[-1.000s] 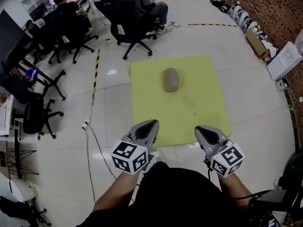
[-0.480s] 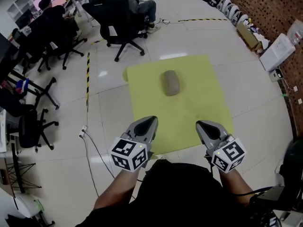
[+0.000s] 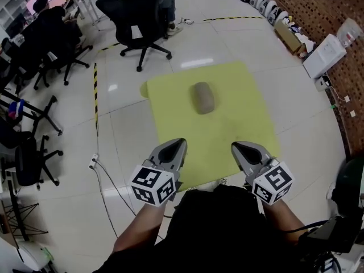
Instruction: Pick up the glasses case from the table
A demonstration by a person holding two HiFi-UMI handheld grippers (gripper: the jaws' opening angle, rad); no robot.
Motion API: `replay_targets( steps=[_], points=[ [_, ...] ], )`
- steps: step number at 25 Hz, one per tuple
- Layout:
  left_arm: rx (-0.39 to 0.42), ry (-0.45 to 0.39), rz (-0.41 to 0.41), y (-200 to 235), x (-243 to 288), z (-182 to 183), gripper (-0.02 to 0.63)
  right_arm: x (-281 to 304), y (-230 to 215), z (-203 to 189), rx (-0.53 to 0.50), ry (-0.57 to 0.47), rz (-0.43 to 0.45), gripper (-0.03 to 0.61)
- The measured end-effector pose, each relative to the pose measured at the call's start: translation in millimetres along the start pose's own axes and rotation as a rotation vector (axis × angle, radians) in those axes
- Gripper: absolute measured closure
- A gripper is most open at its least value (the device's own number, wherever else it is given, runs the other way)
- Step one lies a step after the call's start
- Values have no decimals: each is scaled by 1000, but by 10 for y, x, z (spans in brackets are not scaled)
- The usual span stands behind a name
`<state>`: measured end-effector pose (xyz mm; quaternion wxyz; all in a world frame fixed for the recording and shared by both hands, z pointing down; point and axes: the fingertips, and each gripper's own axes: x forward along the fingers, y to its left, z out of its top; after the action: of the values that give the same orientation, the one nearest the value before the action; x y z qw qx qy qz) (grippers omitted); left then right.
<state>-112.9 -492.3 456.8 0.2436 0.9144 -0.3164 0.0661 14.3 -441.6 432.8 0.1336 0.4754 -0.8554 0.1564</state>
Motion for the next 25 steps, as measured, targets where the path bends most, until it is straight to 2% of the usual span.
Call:
replay_targets(
  steps=[7, 16, 20, 25],
  points=[
    [-11, -10, 19, 96, 32, -29, 607, 81, -12, -36, -6, 21, 23, 575],
    [2, -30, 47, 97, 225, 18, 606, 304, -142, 43, -22, 22, 106, 575],
    [5, -18, 87, 191, 480, 50, 600, 348, -383, -23, 3, 37, 117, 575],
    [55, 1, 155, 332, 866, 76, 591, 468, -794, -186, 65, 51, 109, 575]
  ],
)
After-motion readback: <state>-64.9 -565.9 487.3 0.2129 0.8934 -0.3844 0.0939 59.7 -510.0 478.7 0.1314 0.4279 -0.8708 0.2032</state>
